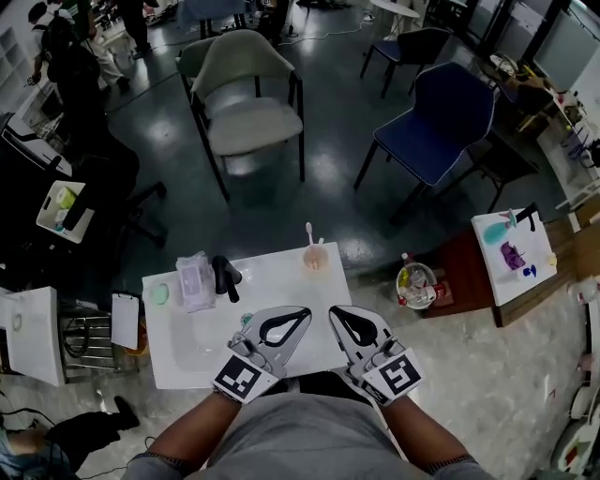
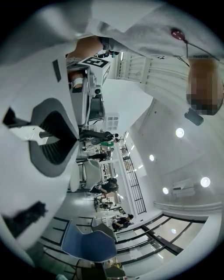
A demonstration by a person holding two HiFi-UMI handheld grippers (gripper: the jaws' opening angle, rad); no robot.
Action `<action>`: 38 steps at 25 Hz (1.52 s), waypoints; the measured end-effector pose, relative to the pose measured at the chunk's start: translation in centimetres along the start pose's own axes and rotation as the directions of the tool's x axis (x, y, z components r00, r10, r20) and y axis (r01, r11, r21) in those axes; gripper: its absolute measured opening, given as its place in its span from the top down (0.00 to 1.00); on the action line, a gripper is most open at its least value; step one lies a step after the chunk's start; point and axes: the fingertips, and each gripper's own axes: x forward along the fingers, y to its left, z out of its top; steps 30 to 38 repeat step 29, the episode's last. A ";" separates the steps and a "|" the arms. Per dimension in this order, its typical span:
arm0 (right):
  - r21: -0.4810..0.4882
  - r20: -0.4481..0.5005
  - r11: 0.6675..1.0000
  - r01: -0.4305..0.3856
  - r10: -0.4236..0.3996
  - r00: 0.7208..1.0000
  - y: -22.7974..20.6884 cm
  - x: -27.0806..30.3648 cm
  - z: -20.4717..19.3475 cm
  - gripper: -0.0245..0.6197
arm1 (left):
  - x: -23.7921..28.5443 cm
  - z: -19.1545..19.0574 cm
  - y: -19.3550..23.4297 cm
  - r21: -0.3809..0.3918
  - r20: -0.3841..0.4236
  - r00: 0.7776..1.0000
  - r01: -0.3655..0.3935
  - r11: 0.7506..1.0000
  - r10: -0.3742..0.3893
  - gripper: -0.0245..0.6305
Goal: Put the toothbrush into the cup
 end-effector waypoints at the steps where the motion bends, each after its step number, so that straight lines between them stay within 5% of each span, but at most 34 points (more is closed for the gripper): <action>1: 0.001 0.003 1.000 0.004 -0.004 1.000 0.3 0.0 0.1 0.94 | -0.2 0.1 0.1 -0.001 0.003 1.000 0.007 1.000 -0.007 0.95; 38: -0.057 -0.021 0.998 0.038 -0.040 0.999 3.2 0.7 -0.1 0.94 | -2.1 -0.4 0.0 -0.017 0.000 0.998 0.067 0.998 -0.067 0.95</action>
